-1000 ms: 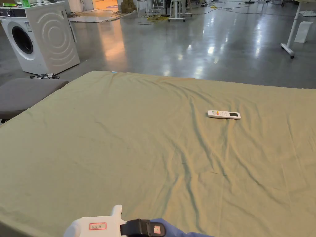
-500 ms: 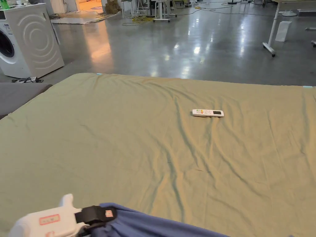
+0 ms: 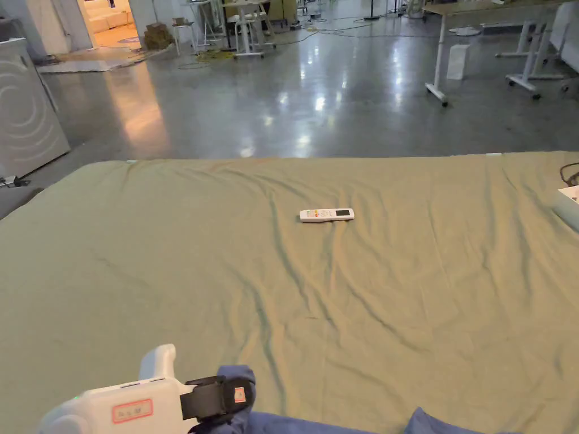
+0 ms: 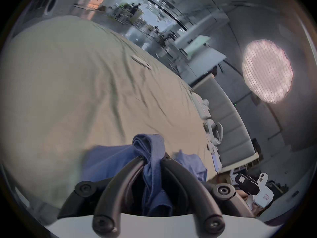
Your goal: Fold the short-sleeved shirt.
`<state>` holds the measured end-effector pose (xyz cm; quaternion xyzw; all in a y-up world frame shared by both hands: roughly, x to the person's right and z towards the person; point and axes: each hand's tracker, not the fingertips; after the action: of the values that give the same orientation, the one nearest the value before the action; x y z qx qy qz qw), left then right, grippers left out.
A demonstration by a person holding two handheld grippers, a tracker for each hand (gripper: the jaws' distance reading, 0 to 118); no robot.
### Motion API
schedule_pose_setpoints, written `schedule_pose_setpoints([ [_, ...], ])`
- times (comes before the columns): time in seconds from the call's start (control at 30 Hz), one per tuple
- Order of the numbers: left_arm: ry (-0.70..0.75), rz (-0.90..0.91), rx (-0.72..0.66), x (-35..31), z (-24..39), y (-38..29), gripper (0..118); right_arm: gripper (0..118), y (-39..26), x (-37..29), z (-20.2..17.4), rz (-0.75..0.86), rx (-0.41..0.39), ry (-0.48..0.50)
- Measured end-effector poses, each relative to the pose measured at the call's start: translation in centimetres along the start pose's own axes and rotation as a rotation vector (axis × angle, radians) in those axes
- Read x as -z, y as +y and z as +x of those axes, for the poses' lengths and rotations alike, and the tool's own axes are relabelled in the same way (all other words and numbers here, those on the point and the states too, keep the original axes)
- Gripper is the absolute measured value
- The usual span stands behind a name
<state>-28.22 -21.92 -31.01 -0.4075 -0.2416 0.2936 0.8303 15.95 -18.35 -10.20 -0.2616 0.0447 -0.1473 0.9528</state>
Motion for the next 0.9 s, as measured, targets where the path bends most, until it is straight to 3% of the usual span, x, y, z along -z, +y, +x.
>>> schedule_pose_setpoints([
  [0.1,-0.023,-0.102,-0.031,5.9,1.7,-2.4,10,0,-0.4,-0.9,0.5,0.003,0.014,-0.011],
  [0.23,0.053,-0.198,0.036,11.4,3.6,-5.0,11,0,-1.0,-1.8,1.1,0.007,0.027,-0.058],
  [0.27,0.051,-0.197,0.032,12.0,3.7,-5.3,20,0,-1.1,-2.0,1.3,0.006,0.035,-0.069],
  [0.37,0.05,-0.194,0.083,11.1,4.4,-5.0,65,0,-1.2,-2.3,1.9,0.009,0.047,-0.076],
  [0.5,-0.09,-0.006,0.054,5.6,4.9,-2.8,65,0,-1.3,-1.8,2.5,0.001,0.075,-0.074],
  [0.6,-0.052,0.137,-0.041,3.3,3.2,-2.4,56,0,-1.5,-1.4,2.6,-0.012,0.086,-0.06],
  [0.67,-0.017,0.063,-0.073,4.2,1.8,-2.8,20,0,-1.5,-1.3,2.4,-0.018,0.086,-0.052],
  [0.7,-0.013,0.008,-0.086,5.4,1.3,-3.4,13,0,-1.6,-1.3,2.2,-0.021,0.084,-0.05],
  [0.9,-0.088,-0.297,-0.139,14.9,1.4,-9.7,12,0,-1.9,-1.6,1.5,-0.043,0.057,-0.065],
])
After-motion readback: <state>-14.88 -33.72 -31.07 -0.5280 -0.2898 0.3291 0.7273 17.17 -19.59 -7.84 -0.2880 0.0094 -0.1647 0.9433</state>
